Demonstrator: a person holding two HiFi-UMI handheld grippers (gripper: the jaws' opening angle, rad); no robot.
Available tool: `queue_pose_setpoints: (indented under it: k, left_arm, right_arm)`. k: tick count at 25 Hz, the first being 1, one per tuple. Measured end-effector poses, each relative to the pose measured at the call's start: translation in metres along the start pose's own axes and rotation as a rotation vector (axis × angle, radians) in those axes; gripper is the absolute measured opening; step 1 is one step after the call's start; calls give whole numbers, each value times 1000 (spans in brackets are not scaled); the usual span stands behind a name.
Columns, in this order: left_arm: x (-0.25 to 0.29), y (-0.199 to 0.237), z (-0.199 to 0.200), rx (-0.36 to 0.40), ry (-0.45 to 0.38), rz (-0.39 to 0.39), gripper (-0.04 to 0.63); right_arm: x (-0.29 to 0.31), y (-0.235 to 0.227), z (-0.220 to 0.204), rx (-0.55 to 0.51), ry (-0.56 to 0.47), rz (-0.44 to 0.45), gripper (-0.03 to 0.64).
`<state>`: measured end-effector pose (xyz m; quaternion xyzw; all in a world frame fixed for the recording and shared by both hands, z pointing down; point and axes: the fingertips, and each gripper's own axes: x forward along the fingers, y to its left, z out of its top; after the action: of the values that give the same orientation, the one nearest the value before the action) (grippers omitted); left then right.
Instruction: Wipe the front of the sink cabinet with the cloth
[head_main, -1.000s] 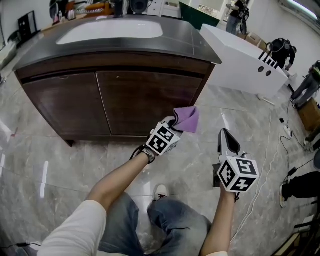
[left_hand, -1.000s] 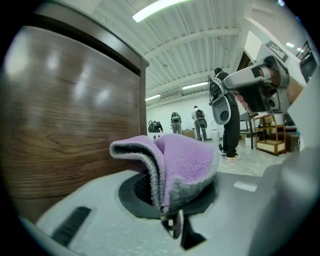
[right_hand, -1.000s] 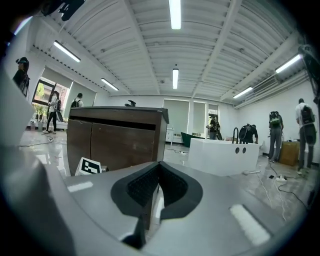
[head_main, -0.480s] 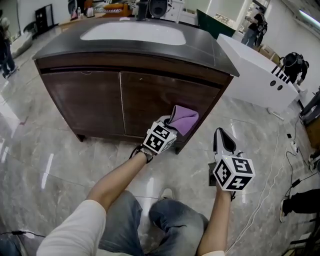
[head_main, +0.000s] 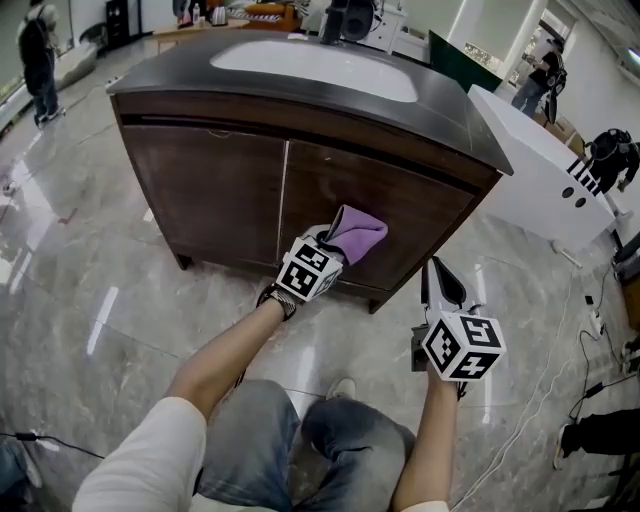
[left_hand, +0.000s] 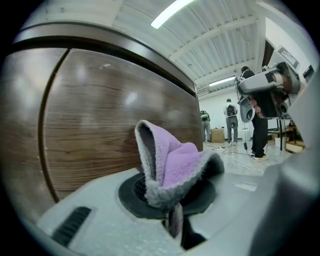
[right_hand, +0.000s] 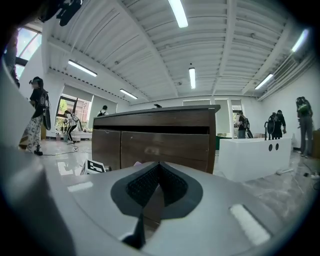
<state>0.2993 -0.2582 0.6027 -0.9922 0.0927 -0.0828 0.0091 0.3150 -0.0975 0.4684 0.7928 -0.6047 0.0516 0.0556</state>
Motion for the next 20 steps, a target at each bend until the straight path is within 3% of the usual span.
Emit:
queue_pose_setpoints:
  k: [12,20]
  left_arm:
    - [-79,85,-9,-5,9,195,44]
    - [-132,149,-14,-53,1,345,44]
  right_arm:
    - [38,73,12,-15,-24,173,8]
    - [60,119,17,-32,-30,275,8]
